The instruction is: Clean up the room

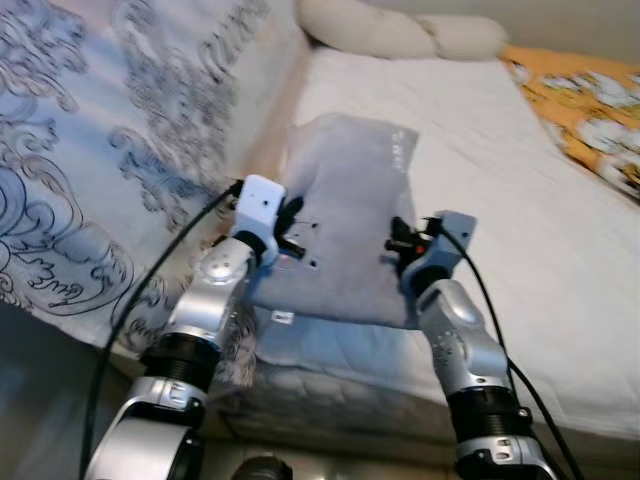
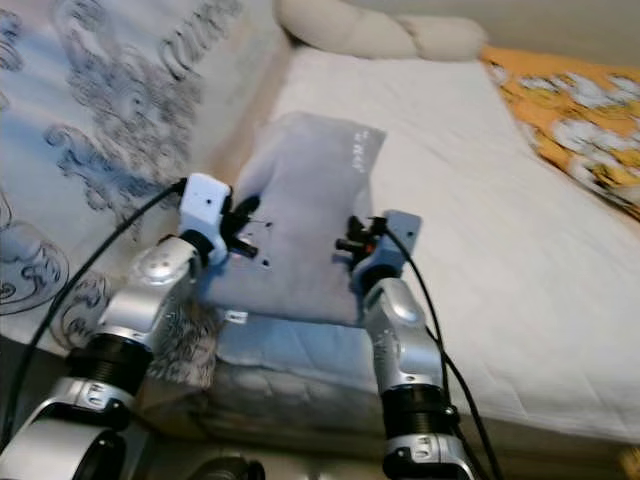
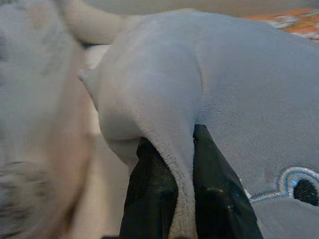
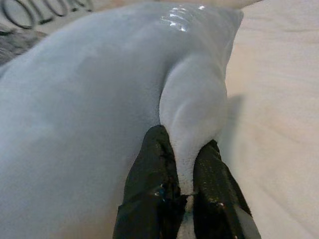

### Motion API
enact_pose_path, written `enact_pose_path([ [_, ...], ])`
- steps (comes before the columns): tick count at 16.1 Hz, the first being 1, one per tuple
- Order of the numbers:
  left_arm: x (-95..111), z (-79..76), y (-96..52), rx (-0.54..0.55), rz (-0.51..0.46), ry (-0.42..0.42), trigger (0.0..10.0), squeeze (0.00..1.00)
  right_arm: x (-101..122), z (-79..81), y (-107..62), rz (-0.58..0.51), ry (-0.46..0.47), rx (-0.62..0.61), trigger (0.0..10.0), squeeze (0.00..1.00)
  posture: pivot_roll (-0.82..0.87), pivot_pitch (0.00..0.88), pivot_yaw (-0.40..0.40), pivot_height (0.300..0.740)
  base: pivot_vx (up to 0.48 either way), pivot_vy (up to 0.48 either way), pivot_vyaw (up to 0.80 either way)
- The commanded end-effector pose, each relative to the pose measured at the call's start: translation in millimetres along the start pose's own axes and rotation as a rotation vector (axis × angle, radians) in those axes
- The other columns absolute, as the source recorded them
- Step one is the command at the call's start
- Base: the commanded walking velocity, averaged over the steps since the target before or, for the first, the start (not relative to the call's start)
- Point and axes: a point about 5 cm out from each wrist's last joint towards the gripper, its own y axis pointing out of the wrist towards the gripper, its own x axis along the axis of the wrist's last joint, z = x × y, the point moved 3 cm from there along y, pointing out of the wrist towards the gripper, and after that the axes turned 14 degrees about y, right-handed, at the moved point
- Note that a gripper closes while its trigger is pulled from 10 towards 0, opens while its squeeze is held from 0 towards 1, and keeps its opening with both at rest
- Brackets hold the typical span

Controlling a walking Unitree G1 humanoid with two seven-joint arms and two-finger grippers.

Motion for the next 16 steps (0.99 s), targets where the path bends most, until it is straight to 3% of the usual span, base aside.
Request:
enact_pose_path([
  [1, 17, 3.1, 5.2, 0.011, -0.059, 0.010, 10.0, 0.00, 10, -5.7, 0.7, -0.036, 0.000, -0.021, 10.0, 0.00, 0.11, 0.000, -0.003, 0.740, 0.285, 0.000, 0.00],
  [6, 17, 2.2, 6.6, -0.006, -0.057, 0.028, 10.0, 0.00, 9, -9.5, -0.5, -0.037, -0.009, -0.036, 10.0, 0.00, 0.11, 0.000, 0.003, 0.740, 0.290, 0.000, 0.00],
  [10, 19, 4.7, 9.6, 0.000, -0.053, 0.108, 10.0, 0.00, -1, -20.0, -2.7, 0.024, -0.013, -0.073, 10.0, 0.00, 0.11, 0.000, 0.006, 0.740, 0.063, 0.000, 0.00],
  [11, 20, 5.8, 10.9, -0.001, -0.055, 0.127, 10.0, 0.00, -2, -26.0, -3.4, 0.022, 0.010, -0.093, 10.0, 1.00, 0.11, 0.000, 0.006, 0.740, 0.000, 0.000, 0.00],
  [16, 19, 22.9, 23.1, 0.042, -0.005, 0.258, 10.0, 0.00, -5, -48.3, -8.5, 0.057, -0.081, -0.179, 10.0, 1.00, 0.10, 0.000, 0.004, 0.740, 0.000, 0.000, 0.00],
])
